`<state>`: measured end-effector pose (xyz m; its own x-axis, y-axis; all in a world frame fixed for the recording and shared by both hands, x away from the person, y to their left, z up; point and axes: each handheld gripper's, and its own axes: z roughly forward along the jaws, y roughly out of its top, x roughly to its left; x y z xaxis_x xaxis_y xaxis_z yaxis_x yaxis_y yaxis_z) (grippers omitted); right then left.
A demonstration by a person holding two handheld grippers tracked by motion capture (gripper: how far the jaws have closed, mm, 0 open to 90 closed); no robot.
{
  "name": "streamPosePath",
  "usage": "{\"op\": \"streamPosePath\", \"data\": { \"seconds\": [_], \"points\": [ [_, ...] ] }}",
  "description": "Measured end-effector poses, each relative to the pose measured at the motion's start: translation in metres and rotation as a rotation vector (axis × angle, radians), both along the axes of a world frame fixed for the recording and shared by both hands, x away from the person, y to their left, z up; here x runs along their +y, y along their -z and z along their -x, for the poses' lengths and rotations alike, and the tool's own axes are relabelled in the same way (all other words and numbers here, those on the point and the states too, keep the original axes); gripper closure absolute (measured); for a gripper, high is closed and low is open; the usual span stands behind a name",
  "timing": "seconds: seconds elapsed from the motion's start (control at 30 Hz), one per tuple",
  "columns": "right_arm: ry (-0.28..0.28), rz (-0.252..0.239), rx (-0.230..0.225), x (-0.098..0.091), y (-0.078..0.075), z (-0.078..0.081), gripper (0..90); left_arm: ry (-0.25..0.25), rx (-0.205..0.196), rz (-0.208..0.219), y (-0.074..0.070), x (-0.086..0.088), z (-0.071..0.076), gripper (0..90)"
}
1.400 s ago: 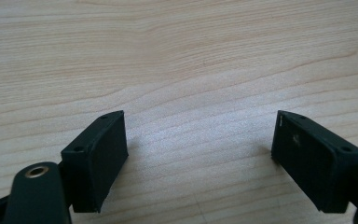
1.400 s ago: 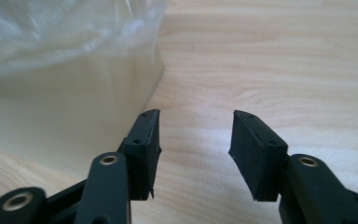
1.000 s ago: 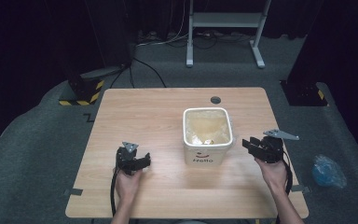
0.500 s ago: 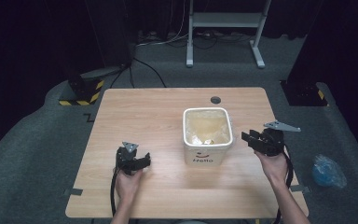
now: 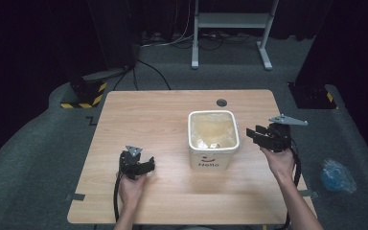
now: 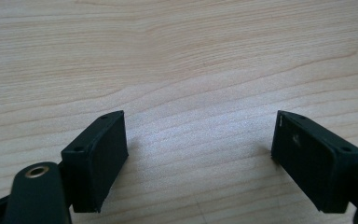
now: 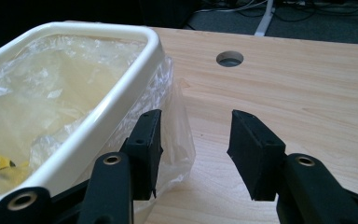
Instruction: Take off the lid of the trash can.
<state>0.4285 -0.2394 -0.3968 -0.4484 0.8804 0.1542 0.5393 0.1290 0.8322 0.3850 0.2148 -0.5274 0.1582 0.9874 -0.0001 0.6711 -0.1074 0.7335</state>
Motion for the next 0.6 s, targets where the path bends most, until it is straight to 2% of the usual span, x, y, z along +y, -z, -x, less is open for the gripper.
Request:
{"op": "streamPosePath", "data": {
  "seconds": [0.37,0.6],
  "points": [
    [-0.011,-0.009,-0.020,0.011,-0.013,-0.011,54.4,-0.003,-0.003,0.003,0.000,0.000,0.000,18.4],
    [-0.014,-0.015,-0.015,0.014,-0.016,-0.016,54.6,0.000,0.000,0.000,0.000,0.000,0.000,18.5]
  ]
}}
